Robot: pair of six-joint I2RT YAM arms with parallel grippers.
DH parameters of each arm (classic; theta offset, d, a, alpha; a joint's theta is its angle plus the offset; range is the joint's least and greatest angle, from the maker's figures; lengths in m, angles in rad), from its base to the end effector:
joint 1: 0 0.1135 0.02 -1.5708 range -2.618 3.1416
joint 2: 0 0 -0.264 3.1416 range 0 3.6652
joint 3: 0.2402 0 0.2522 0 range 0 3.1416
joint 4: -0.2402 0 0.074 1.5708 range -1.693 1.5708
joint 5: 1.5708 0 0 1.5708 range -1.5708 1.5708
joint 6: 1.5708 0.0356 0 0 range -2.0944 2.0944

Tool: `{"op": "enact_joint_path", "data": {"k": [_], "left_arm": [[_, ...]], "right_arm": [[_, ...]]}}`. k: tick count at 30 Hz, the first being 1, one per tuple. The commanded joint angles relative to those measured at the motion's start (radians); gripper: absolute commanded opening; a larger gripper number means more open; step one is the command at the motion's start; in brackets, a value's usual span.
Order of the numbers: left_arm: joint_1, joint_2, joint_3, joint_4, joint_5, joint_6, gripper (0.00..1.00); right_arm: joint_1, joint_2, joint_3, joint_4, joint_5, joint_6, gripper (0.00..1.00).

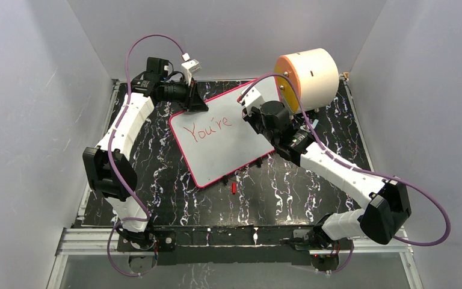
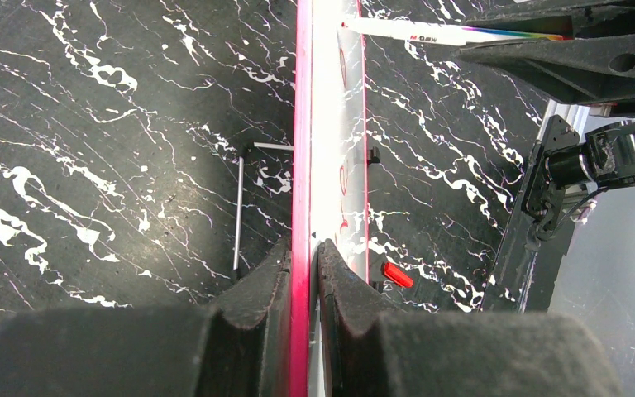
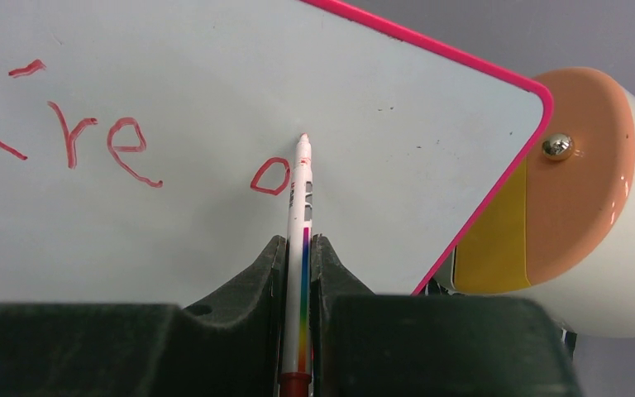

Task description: Write a sentence on the whiteboard

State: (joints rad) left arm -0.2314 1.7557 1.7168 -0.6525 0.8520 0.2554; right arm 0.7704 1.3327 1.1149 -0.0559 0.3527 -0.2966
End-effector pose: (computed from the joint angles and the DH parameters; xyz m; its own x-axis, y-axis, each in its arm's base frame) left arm 0.3742 -0.1157 0.3613 -0.4198 0.2698 -0.8666 0.8489 0.4545 -0.2697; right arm 0.2334 0.2094 0.3467 -0.0642 -0.4445 -0.8935 -0.4535 0.8105 -0.3707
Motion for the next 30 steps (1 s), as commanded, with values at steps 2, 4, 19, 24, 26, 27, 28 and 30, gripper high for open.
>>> {"op": "enact_joint_path", "data": {"k": [2, 4, 19, 24, 26, 27, 28, 30], "left_arm": [[-0.059, 0.019, -0.032, -0.13, -0.059, 0.063, 0.0], [-0.059, 0.019, -0.032, -0.131, -0.06, 0.062, 0.0], [-0.059, 0.023, -0.03, -0.13, -0.061, 0.062, 0.0], [-0.059, 0.025, -0.029, -0.131, -0.058, 0.062, 0.0], [-0.06, 0.025, -0.029, -0.131, -0.059, 0.061, 0.0], [-0.059, 0.025, -0.029, -0.13, -0.058, 0.061, 0.0], [-0.059, 0.025, -0.029, -0.13, -0.058, 0.061, 0.0], [-0.059, 0.024, -0.028, -0.13, -0.057, 0.061, 0.0]], "right_arm": [[-0.01, 0.011, 0.055, 0.097, 0.005, -0.015, 0.0], [-0.013, 0.017, 0.061, 0.1, 0.007, -0.015, 0.0], [-0.021, 0.042, 0.101, -0.019, -0.02, 0.005, 0.0], [-0.022, 0.044, 0.103, -0.085, -0.036, 0.019, 0.0], [-0.022, 0.044, 0.102, -0.102, -0.038, 0.024, 0.0], [-0.021, 0.044, 0.102, -0.108, -0.038, 0.025, 0.0], [-0.021, 0.044, 0.102, -0.116, -0.038, 0.026, 0.0], [-0.021, 0.044, 0.099, -0.125, -0.037, 0.028, 0.0]]}}
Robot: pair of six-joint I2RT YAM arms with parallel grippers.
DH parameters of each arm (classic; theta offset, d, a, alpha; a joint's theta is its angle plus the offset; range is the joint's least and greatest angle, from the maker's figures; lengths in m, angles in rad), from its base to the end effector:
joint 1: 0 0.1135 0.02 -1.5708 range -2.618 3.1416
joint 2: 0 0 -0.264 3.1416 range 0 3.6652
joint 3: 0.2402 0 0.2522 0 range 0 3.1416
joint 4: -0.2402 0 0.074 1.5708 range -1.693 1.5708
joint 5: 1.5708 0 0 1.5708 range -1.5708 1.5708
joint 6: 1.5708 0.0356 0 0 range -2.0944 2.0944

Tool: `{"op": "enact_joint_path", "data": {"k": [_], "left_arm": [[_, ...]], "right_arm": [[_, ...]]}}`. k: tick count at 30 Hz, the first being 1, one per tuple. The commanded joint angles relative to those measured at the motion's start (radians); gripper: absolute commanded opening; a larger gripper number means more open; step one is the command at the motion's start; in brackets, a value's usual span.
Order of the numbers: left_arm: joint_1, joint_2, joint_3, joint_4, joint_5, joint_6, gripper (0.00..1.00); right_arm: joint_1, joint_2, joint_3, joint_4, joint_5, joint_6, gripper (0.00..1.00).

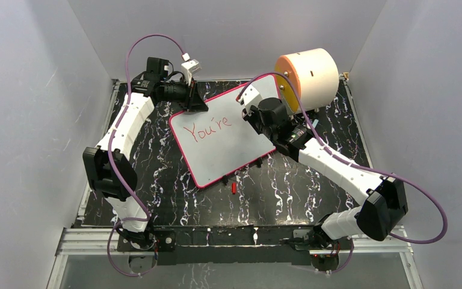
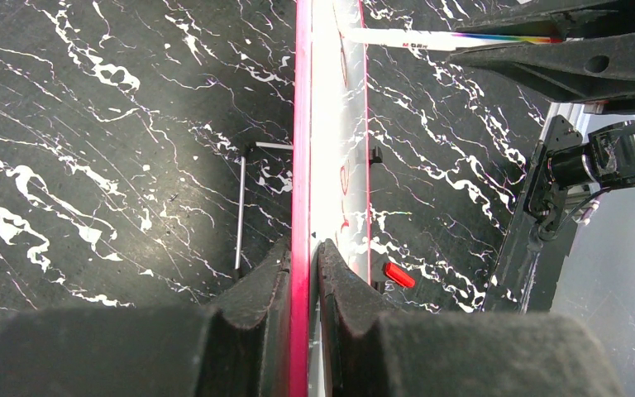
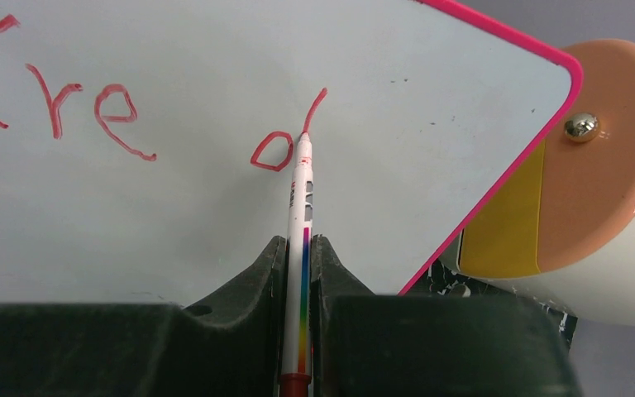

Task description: Write a sentence on the whiteboard

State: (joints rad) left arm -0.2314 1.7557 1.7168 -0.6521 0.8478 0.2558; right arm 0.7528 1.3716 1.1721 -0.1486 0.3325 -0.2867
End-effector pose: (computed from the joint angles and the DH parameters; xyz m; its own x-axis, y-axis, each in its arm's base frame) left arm 0.3743 -0.1156 0.3613 -0.4194 0.2708 -0.8664 0.8479 0.4578 -0.2673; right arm 0.2422 0.2109 0.3458 -0.1194 -0.4781 -0.8702 -0.4755 0.7969 -0.3726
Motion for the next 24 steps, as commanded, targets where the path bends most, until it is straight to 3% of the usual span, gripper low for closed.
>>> {"op": "enact_joint_path", "data": {"k": [1, 24], "left_arm": [[-0.06, 0.024, -0.028, -0.129, -0.054, 0.06, 0.0], [-0.06, 0.031, -0.028, -0.131, -0.057, 0.059, 0.0]], "right_arm": [[-0.004, 0.004, 0.041, -0.036, -0.016, 0.02, 0.0], [-0.003, -0.028, 0.001, -0.051, -0.018, 0.043, 0.0]]}}
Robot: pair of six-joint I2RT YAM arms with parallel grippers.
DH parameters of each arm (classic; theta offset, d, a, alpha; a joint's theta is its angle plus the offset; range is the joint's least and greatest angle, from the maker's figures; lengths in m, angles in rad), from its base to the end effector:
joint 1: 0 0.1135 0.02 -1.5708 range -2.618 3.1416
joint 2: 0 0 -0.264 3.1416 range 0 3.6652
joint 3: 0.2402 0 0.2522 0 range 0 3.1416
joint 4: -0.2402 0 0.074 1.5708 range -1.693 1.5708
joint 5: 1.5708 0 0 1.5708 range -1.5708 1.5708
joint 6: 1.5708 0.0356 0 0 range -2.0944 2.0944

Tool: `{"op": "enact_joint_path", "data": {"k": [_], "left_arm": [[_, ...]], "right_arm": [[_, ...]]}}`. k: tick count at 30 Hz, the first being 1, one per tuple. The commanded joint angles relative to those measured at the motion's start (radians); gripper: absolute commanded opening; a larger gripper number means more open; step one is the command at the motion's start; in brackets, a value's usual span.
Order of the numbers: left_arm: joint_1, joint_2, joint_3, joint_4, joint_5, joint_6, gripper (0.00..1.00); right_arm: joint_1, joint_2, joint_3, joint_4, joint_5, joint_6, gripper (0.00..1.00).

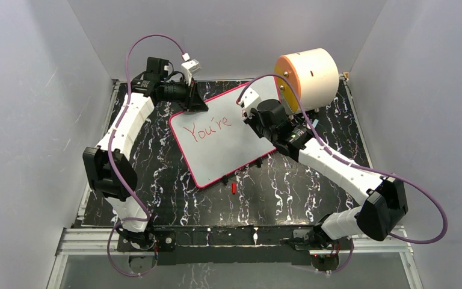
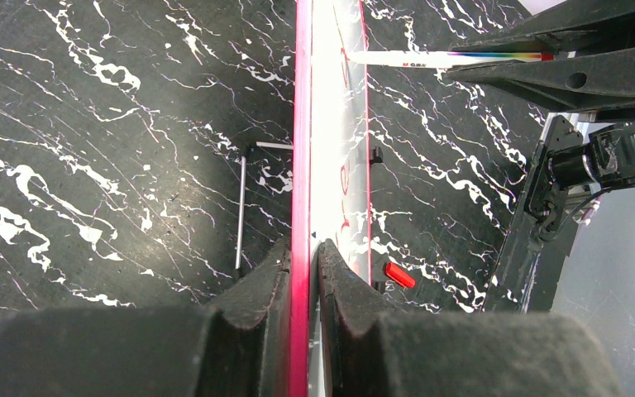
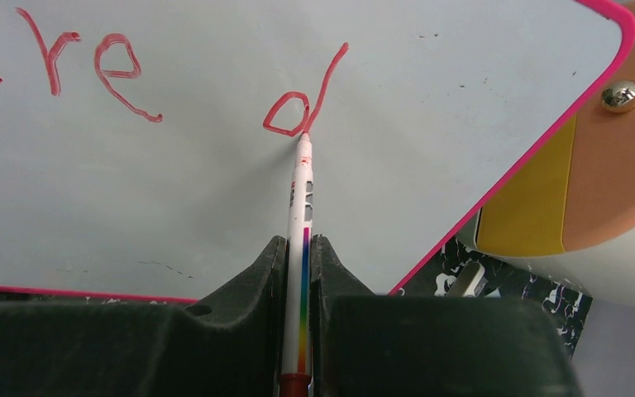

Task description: Write a sentence on the whiteboard

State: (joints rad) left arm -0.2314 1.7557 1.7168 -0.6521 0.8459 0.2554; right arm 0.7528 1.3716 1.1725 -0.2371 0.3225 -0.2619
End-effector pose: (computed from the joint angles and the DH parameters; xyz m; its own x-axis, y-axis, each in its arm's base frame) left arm 0.3743 -0.1156 0.3612 -0.4199 0.2710 -0.8661 0.8471 0.4595 -0.2669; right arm 0.2394 0.2088 0.3371 -0.1842 -0.5091 -0.8408 -0.5037 0.7835 -0.3640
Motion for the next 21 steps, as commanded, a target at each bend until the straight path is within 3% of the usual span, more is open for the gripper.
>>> {"op": "enact_joint_path", "data": {"k": [1, 21], "left_arm": [[-0.059, 0.03, -0.027, -0.13, -0.055, 0.059, 0.0], [-0.059, 0.025, -0.029, -0.131, -0.059, 0.059, 0.0]], "right_arm": [[-0.003, -0.036, -0.005, 0.05, -0.004, 0.02, 0.0], [-0.038, -0.075, -0.06, 0.18, 0.012, 0.06, 0.0]]}}
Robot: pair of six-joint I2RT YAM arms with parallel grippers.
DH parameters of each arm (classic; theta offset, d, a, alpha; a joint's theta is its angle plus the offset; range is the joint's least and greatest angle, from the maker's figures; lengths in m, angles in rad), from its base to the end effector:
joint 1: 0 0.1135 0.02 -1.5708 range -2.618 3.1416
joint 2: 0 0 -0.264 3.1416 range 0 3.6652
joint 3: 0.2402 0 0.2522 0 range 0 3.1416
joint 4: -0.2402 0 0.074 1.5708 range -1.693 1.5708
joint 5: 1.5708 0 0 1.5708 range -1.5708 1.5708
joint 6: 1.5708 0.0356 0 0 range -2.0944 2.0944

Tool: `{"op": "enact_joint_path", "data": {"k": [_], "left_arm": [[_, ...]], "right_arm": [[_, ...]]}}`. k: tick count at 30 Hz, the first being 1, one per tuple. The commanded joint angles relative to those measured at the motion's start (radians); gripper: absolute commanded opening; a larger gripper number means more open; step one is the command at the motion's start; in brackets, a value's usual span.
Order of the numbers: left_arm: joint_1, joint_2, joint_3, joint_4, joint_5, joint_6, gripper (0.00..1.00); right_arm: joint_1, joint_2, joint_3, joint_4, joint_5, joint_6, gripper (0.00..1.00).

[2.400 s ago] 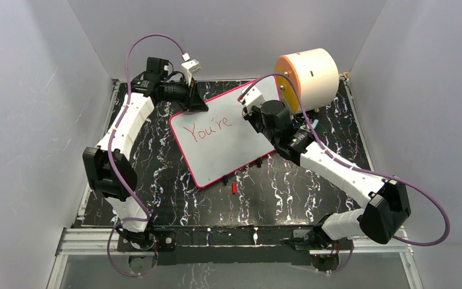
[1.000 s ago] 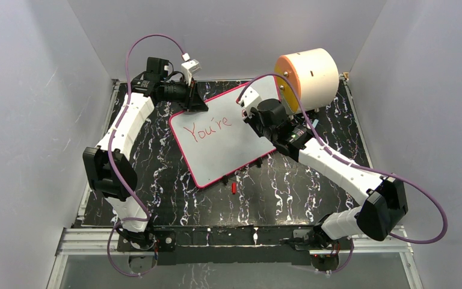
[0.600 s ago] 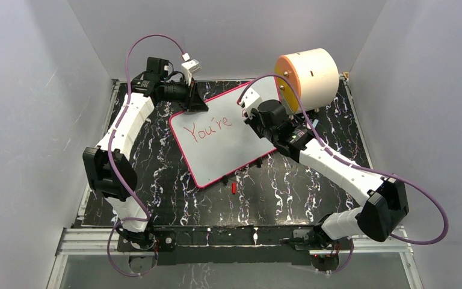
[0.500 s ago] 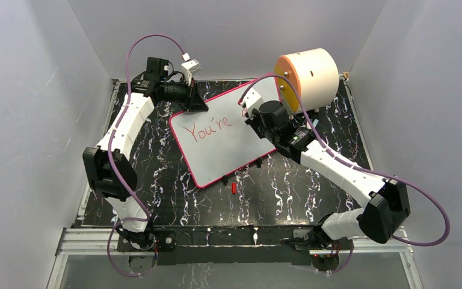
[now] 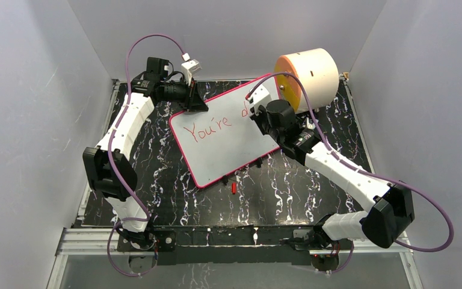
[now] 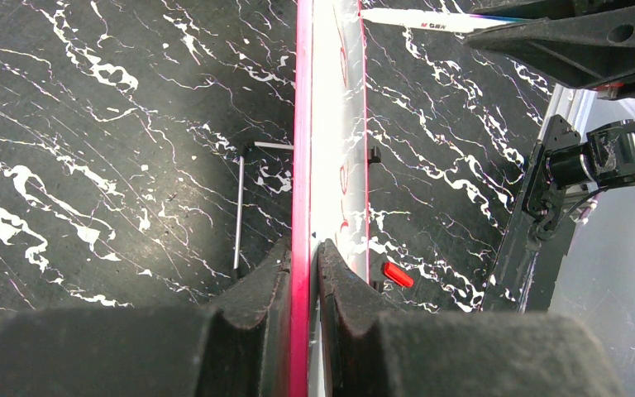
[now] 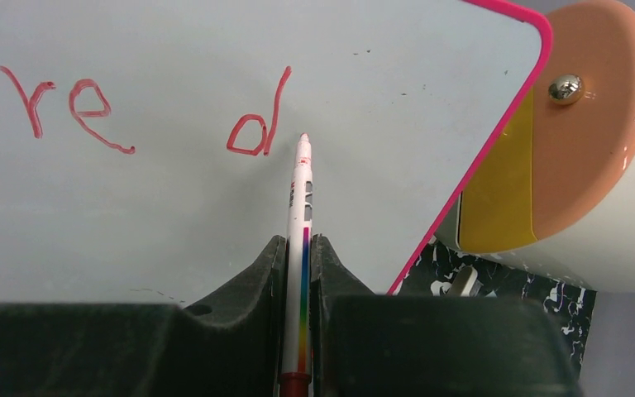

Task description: Write a sentence on the whiteboard

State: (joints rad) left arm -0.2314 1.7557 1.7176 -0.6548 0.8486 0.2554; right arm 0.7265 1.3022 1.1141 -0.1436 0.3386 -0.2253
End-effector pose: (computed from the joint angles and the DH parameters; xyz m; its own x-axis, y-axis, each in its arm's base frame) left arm 0.3741 -0.1156 0.3613 -0.4213 0.2708 -0.8655 0.8475 0.4574 -0.2694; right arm 0.2347 0.1928 0.3461 -0.1498 -0.4150 -0.8974 -0.4362 0.8423 -0.3167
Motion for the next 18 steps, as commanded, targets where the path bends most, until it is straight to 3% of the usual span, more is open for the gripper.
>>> {"op": "enact_joint_path", "data": {"k": [1, 18], "left_arm": [[-0.06, 0.025, -0.03, -0.129, -0.062, 0.059, 0.0], [-0.059, 0.027, -0.03, -0.128, -0.057, 0.06, 0.0]], "right_arm": [[-0.013, -0.002, 0.002, 0.087, -0.007, 0.024, 0.0], [-0.033, 0.04, 0.018, 0.087, -0.047, 0.038, 0.0]]}}
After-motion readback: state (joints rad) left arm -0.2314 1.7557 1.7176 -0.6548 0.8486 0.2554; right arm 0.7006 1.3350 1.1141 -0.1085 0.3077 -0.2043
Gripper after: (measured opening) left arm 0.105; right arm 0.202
